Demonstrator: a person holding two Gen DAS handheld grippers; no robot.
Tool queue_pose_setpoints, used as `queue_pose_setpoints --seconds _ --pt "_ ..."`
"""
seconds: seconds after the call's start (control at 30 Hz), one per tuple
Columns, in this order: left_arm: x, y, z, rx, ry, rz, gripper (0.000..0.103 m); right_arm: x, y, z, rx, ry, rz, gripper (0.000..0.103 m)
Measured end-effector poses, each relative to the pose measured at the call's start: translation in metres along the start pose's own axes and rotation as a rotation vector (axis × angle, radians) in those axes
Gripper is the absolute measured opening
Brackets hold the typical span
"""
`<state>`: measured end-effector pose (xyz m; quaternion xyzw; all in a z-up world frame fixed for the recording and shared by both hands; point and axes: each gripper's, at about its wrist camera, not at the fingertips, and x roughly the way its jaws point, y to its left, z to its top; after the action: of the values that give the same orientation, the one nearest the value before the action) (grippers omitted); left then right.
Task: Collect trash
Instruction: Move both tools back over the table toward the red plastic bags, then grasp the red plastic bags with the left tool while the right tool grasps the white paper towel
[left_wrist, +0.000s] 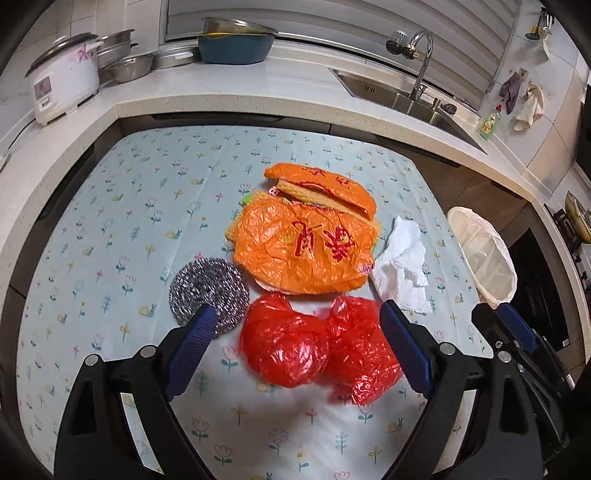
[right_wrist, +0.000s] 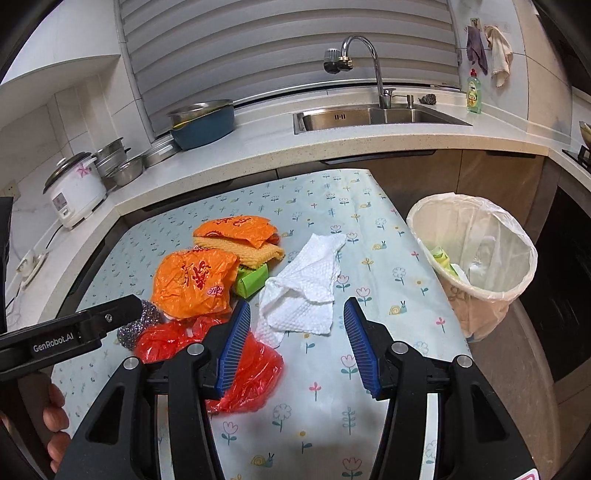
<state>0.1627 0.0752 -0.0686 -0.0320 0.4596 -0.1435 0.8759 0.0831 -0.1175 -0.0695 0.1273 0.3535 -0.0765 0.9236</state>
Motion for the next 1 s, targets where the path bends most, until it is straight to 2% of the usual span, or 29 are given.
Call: queue_pose_setpoints --seconds 0.1,0.27,0.37,0.4,0.43,0.5,0.53,0.57,0.63,0.8,1.0 --pt "0.009 -0.012 -0.012 0.006 0.031 -0.005 0.089 0.000 -0.007 -0.003 0.010 0.004 -0.021 0.051" --pt "0.037 -0.024 -0.025 -0.001 0.090 0.083 0.090 -0.002 -0.024 -0.001 0.036 0.001 -0.046 0.052" --pt "0.047 -0.019 -0.028 -0.020 0.103 0.086 0.090 0.001 -0.032 0.001 0.041 0.004 -0.051 0.052" --pt "0.048 -0.017 -0.028 -0.020 0.107 0.077 0.084 0.003 -0.033 0.001 0.042 0.008 -0.052 0.052" --pt "0.050 -0.016 -0.029 -0.019 0.114 0.064 0.072 0.005 -0.035 0.002 0.044 0.012 -0.050 0.052" --pt "0.050 -0.014 -0.028 -0.021 0.121 0.045 0.060 0.013 -0.036 0.001 0.051 0.024 -0.042 0.052" --pt "0.048 -0.013 -0.028 -0.020 0.118 0.038 0.048 0.017 -0.036 0.001 0.053 0.030 -0.035 0.052" --pt "0.047 -0.014 -0.027 -0.014 0.119 0.033 0.044 0.020 -0.034 0.001 0.054 0.036 -0.031 0.052" --pt "0.044 -0.016 -0.025 -0.002 0.116 0.025 0.024 0.026 -0.032 0.000 0.054 0.045 -0.025 0.052" --pt "0.026 -0.024 -0.015 0.030 0.079 0.003 0.013 0.033 -0.025 -0.001 0.048 0.055 -0.010 0.052" --pt "-0.011 -0.031 0.006 0.037 -0.007 -0.036 0.011 0.030 -0.022 0.004 0.047 0.040 -0.007 0.051"
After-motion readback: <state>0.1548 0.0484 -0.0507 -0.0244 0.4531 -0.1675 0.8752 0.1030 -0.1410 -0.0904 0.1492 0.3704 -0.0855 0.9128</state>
